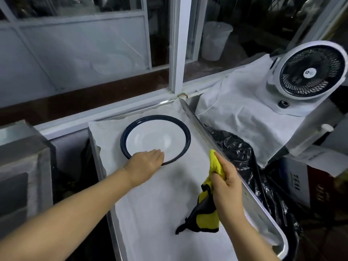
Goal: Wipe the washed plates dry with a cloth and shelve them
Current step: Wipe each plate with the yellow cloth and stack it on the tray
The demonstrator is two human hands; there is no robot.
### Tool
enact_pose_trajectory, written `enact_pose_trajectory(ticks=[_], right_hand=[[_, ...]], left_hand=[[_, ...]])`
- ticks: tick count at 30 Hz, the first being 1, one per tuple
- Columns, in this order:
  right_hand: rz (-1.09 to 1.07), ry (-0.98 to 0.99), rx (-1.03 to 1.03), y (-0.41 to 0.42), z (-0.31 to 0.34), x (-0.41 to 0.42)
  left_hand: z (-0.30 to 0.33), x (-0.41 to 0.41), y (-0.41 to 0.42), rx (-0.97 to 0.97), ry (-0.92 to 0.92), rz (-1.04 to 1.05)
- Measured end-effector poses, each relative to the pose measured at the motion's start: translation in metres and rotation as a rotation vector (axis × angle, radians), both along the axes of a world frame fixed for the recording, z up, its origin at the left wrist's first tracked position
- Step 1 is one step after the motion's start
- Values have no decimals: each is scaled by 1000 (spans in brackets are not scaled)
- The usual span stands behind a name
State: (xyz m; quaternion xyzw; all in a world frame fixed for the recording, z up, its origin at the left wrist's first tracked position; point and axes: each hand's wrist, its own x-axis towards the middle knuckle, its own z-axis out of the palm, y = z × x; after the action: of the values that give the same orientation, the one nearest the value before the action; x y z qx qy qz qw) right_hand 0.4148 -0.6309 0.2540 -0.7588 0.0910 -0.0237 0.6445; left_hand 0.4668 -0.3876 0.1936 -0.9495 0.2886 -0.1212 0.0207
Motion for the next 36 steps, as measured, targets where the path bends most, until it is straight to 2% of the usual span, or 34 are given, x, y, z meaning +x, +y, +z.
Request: enact_pose_trajectory(ticks=[3, 6, 9, 14, 17, 19, 23, 26, 30, 33, 36], right_hand=[[7, 22, -6, 3, -4, 3], [19, 18, -22, 5, -8, 4], [30, 18, -32, 6, -12, 5], [63, -6, -48, 17, -7, 3], [93, -39, -71, 29, -5, -1], [134, -66, -89, 40, 4, -6], [282, -200, -108, 77, 35, -23], [422, -308, -98, 117, 62, -44], [592, -425, -74, 184, 84, -82], [699, -450, -53, 237, 80, -118], [772, -411, -44, 291, 69, -156]], left_hand=[[-8, 3, -1, 17, -134, -7], [-17, 3, -3, 69, -181, 17], [-24, 1, 0, 116, -123, 39], [2, -3, -8, 178, 188, 175], [16, -11, -8, 178, 214, 241], [32, -29, -1, 179, 159, 196], [67, -81, 34, 33, -72, 203], [96, -138, 78, -117, -210, 357], [107, -224, 148, -189, -196, 627], [92, -292, 202, -302, -89, 896], [65, -350, 255, -440, 193, 1218]])
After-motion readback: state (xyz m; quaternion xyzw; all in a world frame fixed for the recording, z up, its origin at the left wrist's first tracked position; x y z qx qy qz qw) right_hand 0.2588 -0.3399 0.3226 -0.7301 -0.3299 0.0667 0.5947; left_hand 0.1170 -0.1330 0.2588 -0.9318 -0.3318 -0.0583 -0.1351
